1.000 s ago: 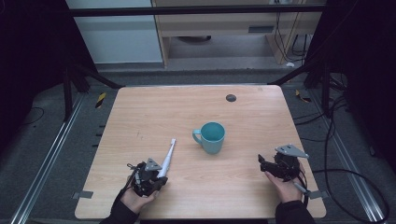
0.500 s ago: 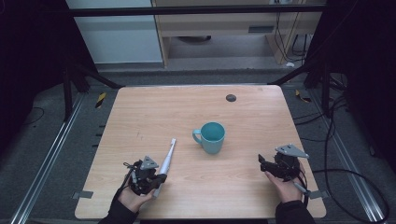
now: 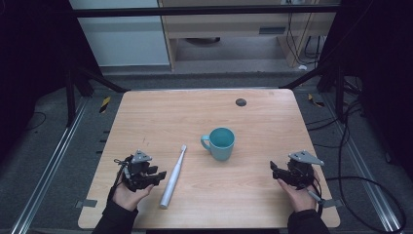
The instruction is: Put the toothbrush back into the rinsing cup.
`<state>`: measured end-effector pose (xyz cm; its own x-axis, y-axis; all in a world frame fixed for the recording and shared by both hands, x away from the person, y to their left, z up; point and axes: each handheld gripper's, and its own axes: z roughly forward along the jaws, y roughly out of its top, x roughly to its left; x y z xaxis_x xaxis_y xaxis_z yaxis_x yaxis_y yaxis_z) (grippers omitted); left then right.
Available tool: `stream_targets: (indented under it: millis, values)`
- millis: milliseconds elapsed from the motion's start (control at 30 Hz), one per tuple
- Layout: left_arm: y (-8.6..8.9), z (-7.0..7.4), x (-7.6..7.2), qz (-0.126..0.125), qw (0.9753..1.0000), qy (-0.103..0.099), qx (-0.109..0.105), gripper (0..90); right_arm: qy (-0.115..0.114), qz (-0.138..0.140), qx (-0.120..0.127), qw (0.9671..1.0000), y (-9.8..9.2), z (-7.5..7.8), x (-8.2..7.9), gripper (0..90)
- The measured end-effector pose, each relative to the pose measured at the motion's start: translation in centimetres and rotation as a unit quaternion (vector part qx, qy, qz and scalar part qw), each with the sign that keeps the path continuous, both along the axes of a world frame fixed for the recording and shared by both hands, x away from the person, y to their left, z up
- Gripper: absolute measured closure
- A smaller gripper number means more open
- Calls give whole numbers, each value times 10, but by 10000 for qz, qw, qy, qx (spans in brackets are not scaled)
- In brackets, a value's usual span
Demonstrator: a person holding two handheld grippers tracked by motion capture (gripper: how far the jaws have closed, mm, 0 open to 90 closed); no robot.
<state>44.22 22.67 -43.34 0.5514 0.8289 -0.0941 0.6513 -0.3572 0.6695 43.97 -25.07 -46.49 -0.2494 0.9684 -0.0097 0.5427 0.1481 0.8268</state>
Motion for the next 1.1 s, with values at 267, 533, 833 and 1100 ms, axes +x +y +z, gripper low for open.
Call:
stream_targets:
  millis: [267, 533, 833, 1100]
  values:
    - [-13, 1, 4, -84, 9995, 105, 302, 367, 18, -2, 2, 10000, 1, -1, 1, 214]
    - [-28, -10, 7, -133, 9977, 379, 544, 345, 22, 21, -24, 10000, 3, 0, 2, 215]
    - [-39, -17, 13, -232, 9944, 769, 690, 372, 63, 44, -28, 10000, 4, -1, 2, 219]
    - [-45, -23, 21, -140, 9900, 1085, 893, 400, 91, 63, -34, 9999, 4, -1, 3, 223]
